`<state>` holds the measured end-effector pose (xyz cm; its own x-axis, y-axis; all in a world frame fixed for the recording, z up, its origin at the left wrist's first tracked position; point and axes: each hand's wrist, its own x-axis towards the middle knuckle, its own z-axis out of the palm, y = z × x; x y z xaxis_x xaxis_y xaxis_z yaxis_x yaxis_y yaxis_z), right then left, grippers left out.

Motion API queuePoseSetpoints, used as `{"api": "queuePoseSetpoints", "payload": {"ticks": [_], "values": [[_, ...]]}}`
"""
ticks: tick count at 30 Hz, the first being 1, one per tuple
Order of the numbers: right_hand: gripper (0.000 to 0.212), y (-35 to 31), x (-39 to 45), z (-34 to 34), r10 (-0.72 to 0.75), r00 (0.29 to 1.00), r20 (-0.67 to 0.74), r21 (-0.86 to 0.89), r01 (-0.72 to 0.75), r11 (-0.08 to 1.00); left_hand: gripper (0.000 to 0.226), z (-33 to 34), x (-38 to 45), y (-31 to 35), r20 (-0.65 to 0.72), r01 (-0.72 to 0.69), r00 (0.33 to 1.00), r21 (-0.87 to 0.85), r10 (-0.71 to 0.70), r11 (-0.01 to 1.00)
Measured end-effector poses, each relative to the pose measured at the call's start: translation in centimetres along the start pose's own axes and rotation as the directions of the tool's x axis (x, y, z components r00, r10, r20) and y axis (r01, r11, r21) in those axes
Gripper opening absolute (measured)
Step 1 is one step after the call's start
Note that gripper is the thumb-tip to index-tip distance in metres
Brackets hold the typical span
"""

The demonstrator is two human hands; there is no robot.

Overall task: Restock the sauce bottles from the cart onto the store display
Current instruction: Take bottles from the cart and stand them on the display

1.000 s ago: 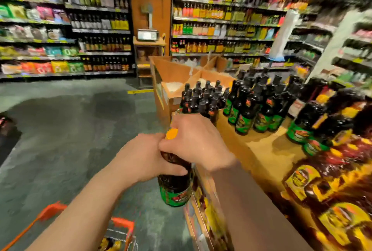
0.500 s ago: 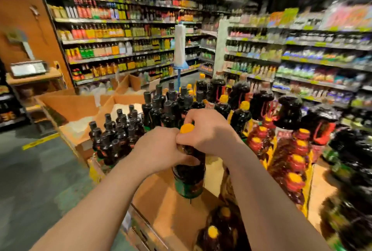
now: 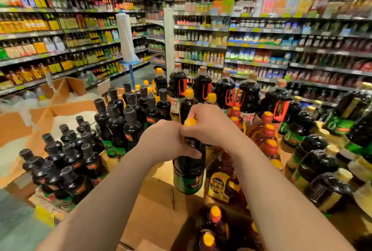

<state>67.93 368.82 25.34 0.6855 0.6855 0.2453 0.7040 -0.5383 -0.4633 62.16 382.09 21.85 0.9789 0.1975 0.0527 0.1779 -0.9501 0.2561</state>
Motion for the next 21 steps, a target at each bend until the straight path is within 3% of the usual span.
{"api": "queuePoseSetpoints", "payload": {"ticks": [5, 8, 12, 18, 21], "values": [[0.035, 0.9, 1.1, 1.3, 0.155, 0.988, -0.018, 0.024, -0.154, 0.988, 0.058, 1.5, 2.6, -1.7, 0.041, -0.133, 0.99, -0.063, 0.136, 0.989], [0.036, 1.1, 2.0, 2.1, 0.203, 0.976, -0.084, -0.007, -0.204, 0.979, 0.072, 2.2, 4.3, -2.8, 0.08, -0.169, 0.98, -0.16, 0.184, 0.973], [0.043, 1.5, 3.6, 3.0, 0.281, 0.943, -0.176, -0.07, -0.296, 0.953, 0.066, 2.2, 6.2, -3.2, 0.111, -0.196, 0.967, -0.247, 0.229, 0.949], [0.052, 3.0, 6.4, 4.5, 0.384, 0.88, -0.278, -0.08, -0.42, 0.904, 0.082, 3.6, 8.4, -3.4, 0.114, -0.142, 0.977, -0.294, 0.182, 0.945], [0.043, 3.6, 7.7, 4.5, 0.435, 0.849, -0.299, -0.034, -0.465, 0.884, 0.086, 4.5, 9.9, -3.2, 0.112, -0.113, 0.983, -0.24, 0.143, 0.964]]}}
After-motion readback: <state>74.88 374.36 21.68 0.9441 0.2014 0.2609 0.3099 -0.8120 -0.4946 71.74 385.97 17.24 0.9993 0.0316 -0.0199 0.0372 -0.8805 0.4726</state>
